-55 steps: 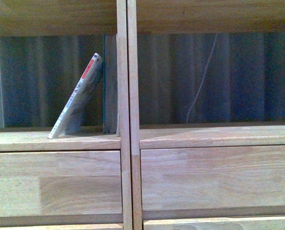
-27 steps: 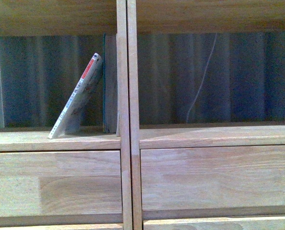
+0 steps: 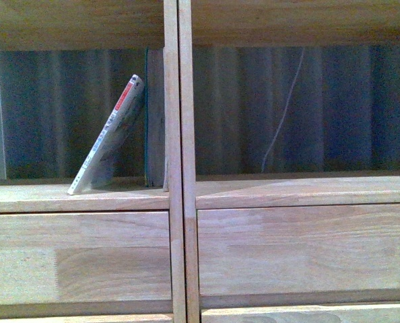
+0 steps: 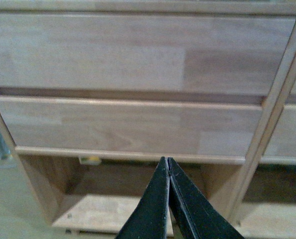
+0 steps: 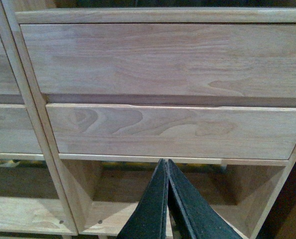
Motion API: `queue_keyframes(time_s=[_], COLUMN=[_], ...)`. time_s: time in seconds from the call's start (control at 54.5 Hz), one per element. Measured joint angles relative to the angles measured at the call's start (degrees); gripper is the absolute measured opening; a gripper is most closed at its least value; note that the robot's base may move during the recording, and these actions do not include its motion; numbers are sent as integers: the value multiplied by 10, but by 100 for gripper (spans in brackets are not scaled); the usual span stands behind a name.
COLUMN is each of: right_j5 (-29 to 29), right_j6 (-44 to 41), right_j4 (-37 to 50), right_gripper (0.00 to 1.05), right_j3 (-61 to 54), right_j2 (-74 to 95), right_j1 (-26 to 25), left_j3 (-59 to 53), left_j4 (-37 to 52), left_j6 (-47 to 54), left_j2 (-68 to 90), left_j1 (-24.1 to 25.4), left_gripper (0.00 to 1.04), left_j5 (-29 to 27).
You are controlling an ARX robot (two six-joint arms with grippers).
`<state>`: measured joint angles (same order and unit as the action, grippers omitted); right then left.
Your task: Organize books on shelf
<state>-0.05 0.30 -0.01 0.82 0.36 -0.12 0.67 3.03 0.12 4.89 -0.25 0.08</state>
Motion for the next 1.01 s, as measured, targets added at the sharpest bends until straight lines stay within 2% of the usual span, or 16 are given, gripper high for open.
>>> queue_keyframes(time_s=[0.073,0.568,0.678,1.008], right_j5=[0,-1,-1,-1], right_j6=[0,0,-1,-1], right_j4=[0,0,0,0], right_gripper=[3,3,21,77], right_j3=[0,0,0,0], right_j2=[0,0,0,0], right_j1=[0,0,0,0], left_j3=[0,0,0,0], left_j4=[-27,-30,-30,-30], left_j6=[0,0,0,0], left_j2=[-42,-45,-45,-45], left_j1=[0,0,0,0], left_gripper=[3,3,4,63], left_j5=[-1,-1,-1,-1])
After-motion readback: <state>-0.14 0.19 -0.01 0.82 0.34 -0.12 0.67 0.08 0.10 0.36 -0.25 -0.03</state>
